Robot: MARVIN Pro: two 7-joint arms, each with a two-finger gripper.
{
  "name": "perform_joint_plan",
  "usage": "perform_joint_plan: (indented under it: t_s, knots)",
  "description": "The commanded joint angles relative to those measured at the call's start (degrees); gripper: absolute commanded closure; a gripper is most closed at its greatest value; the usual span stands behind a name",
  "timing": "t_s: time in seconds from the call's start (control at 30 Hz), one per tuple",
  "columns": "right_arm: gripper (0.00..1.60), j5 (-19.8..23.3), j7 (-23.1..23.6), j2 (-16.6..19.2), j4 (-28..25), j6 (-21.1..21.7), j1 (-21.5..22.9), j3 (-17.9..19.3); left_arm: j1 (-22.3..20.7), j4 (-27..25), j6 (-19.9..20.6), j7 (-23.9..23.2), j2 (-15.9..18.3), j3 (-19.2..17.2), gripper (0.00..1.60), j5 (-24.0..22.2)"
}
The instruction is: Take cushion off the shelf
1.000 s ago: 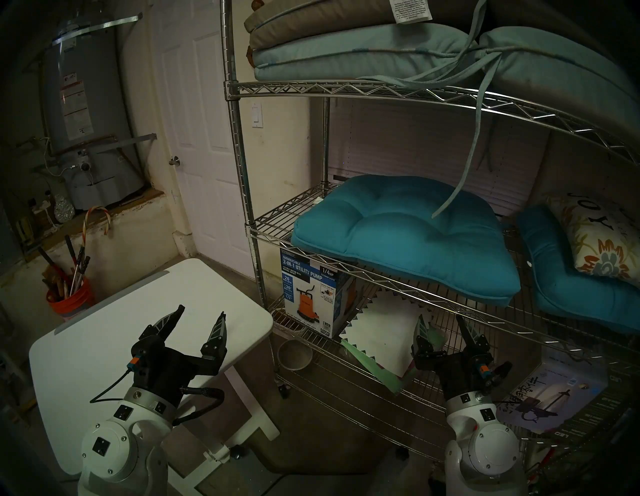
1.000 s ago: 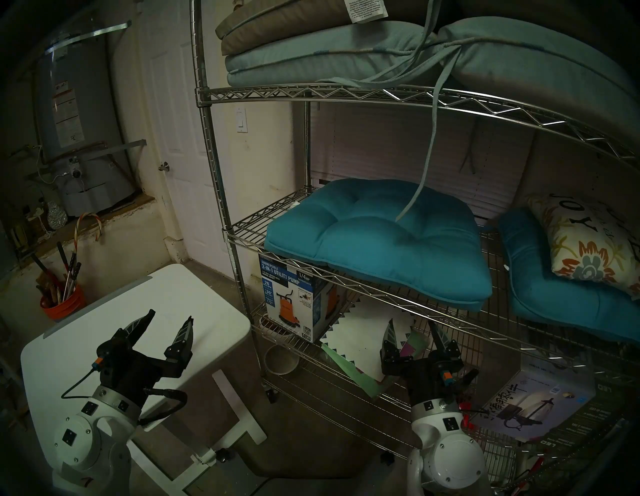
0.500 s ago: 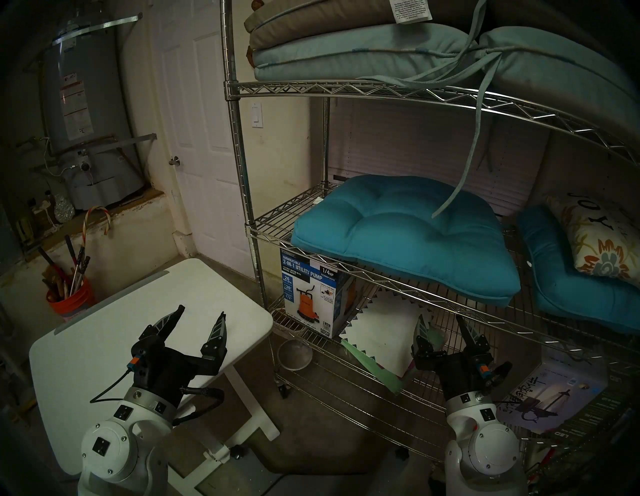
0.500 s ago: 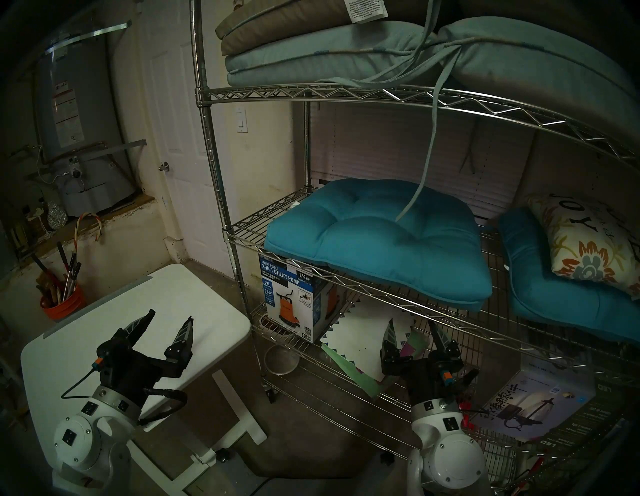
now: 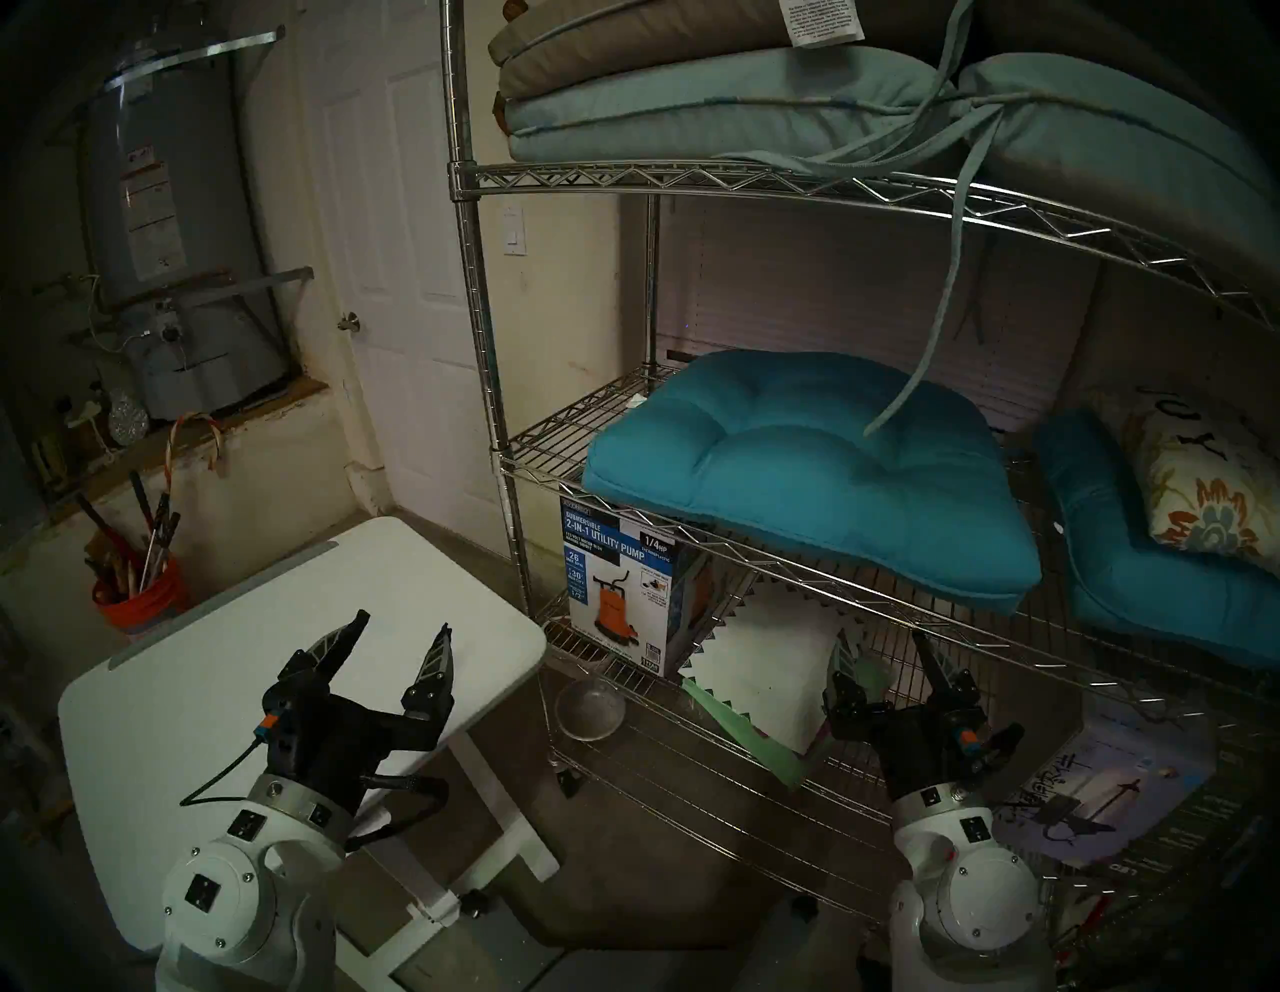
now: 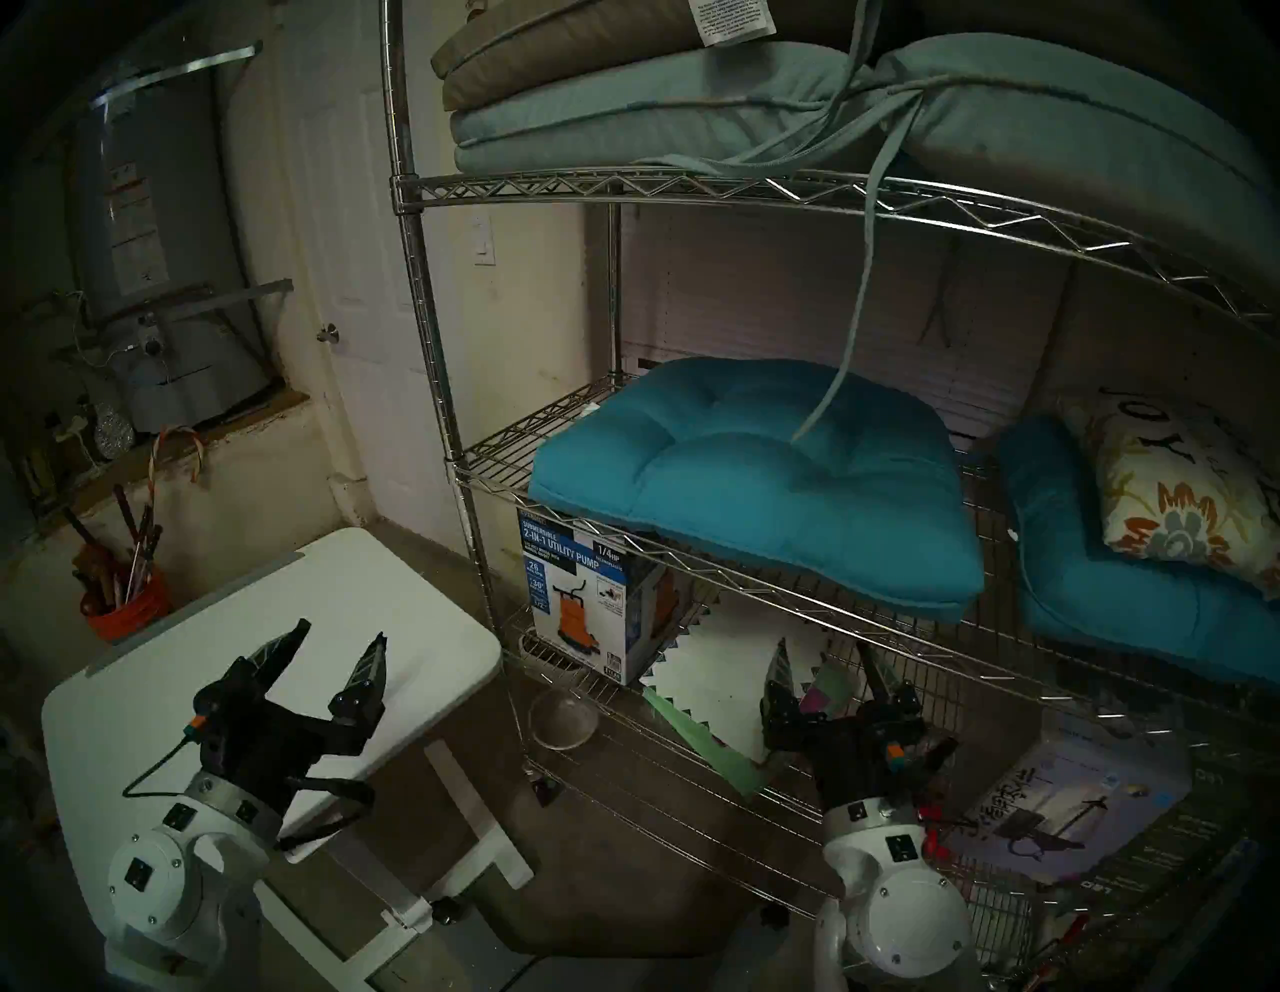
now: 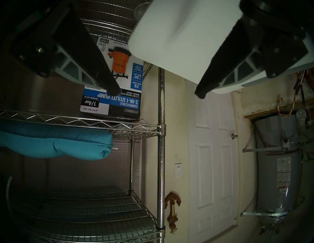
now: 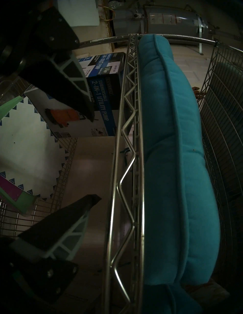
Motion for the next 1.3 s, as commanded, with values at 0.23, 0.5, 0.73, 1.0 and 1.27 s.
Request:
perform_joint_plan:
  t_s: [0.23, 0.5, 0.73, 1.0, 1.27]
  knots:
    - [0.00, 0.0, 0.0, 0.0, -1.1, -0.2, 0.1, 0.0, -0.7, -1.0, -0.8, 2.2, -0.4, 0.6, 0.00, 3.8]
    - [0.00, 0.0, 0.0, 0.1, -1.1, -0.2, 0.1, 0.0, -1.9, -1.0, -6.0, 5.2, 2.4, 1.2, 0.00, 16.6]
    - [0.00, 0.0, 0.0, 0.1, -1.1, -0.2, 0.1, 0.0, -5.0, 0.1, -8.0, 8.4, 3.4, 2.8, 0.00, 27.7]
    - [0.00, 0.0, 0.0, 0.1, -1.1, -0.2, 0.1, 0.0, -10.9, 1.8, -7.4, 9.7, 5.0, 4.1, 0.00, 34.7]
    - [0.00, 0.0, 0.0, 0.1, -1.0, -0.2, 0.2, 0.0, -16.1, 3.6, -5.9, 10.3, 7.8, 5.0, 0.00, 42.6]
